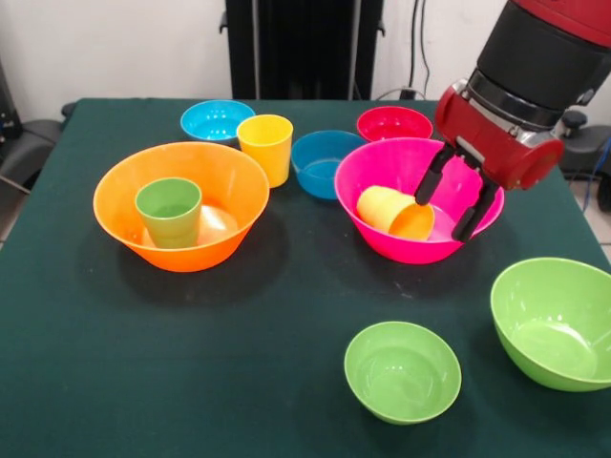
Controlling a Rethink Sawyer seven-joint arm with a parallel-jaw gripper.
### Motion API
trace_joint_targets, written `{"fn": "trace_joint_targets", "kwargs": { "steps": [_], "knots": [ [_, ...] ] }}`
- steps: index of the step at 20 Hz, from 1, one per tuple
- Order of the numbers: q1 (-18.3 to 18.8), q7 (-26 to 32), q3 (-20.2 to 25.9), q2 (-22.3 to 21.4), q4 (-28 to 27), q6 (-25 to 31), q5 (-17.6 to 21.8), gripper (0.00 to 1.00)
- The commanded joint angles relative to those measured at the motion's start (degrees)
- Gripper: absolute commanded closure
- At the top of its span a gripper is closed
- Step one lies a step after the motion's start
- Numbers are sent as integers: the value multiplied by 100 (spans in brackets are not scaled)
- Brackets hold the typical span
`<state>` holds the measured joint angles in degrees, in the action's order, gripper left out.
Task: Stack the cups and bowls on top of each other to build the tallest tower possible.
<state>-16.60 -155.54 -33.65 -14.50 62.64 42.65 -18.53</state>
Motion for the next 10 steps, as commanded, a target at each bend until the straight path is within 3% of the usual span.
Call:
{"fn": "trace_joint_targets", "kwargs": {
  "steps": [1, 10],
  "knots": [
    [-95, -1372, 264, 539, -212, -39, -176, 0],
    [-115, -1149, 253, 579, 43, -469, -305, 0]
  ]
}}
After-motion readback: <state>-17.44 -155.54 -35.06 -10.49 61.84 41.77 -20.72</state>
